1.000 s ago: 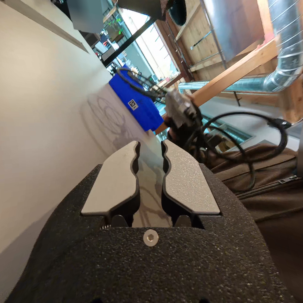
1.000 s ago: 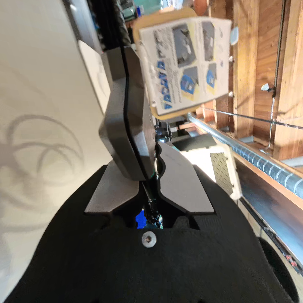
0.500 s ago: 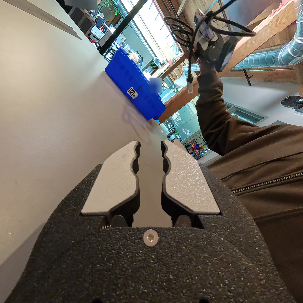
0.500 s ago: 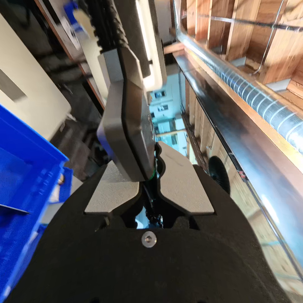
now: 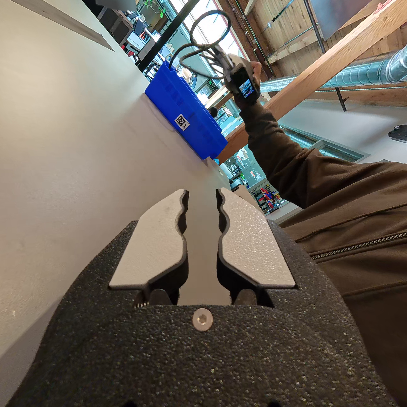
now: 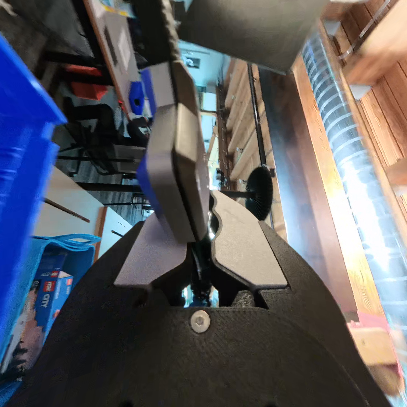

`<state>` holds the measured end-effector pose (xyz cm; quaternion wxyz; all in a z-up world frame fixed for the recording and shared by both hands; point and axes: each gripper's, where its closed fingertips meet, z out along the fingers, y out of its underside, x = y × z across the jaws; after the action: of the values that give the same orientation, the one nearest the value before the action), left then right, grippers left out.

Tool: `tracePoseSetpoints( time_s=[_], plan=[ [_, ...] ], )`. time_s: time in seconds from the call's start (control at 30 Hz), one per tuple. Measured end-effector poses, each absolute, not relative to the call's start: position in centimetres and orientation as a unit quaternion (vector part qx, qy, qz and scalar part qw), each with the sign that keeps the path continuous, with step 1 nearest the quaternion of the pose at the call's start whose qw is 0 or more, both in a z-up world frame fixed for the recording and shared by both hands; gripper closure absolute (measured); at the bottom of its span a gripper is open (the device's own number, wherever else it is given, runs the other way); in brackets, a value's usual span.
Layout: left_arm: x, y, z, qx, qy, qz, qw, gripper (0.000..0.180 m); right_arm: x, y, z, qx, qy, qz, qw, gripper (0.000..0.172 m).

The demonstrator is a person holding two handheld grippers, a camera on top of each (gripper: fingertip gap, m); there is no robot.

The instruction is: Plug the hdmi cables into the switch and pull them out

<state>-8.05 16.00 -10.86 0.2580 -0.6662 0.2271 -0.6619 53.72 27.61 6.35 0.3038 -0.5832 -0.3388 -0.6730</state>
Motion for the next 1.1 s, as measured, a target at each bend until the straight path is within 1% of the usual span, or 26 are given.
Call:
tracePoseSetpoints(
  time_s=[0.07,0.17,0.27,0.4,0.57,0.73,0.97,1.1],
  plan=[
    [-8.1,16.0,-10.9,-0.667,0.226,-0.661,0.259,0.156,52.1,28.2,3.0,-0.595,-0.366,-0.647,0.306,0.161],
    [-8.1,16.1,-10.9,-0.669,0.223,-0.66,0.259,0.156,49.8,28.7,-0.4,-0.621,-0.393,-0.597,0.321,0.161],
    [-8.1,16.2,-11.1,-0.672,0.219,-0.66,0.254,0.156,47.9,29.1,-2.1,-0.623,-0.432,-0.569,0.32,0.162],
    [-8.1,16.2,-11.1,-0.671,0.216,-0.664,0.249,0.156,47.3,29.4,-4.0,-0.633,-0.48,-0.538,0.282,0.161],
    [-8.1,16.3,-11.0,-0.669,0.214,-0.668,0.248,0.156,47.2,29.5,-4.3,-0.632,-0.514,-0.523,0.253,0.162],
    [-8.2,16.3,-11.0,-0.668,0.213,-0.667,0.25,0.156,46.0,29.6,-3.0,-0.634,-0.539,-0.498,0.243,0.161],
    [-8.2,16.3,-11.0,-0.67,0.211,-0.667,0.249,0.156,44.3,29.4,-1.1,-0.685,-0.532,-0.455,0.202,0.161],
    [-8.2,16.4,-11.0,-0.67,0.21,-0.667,0.25,0.156,43.0,29.2,-0.8,-0.728,-0.53,-0.392,0.19,0.161]
  ],
)
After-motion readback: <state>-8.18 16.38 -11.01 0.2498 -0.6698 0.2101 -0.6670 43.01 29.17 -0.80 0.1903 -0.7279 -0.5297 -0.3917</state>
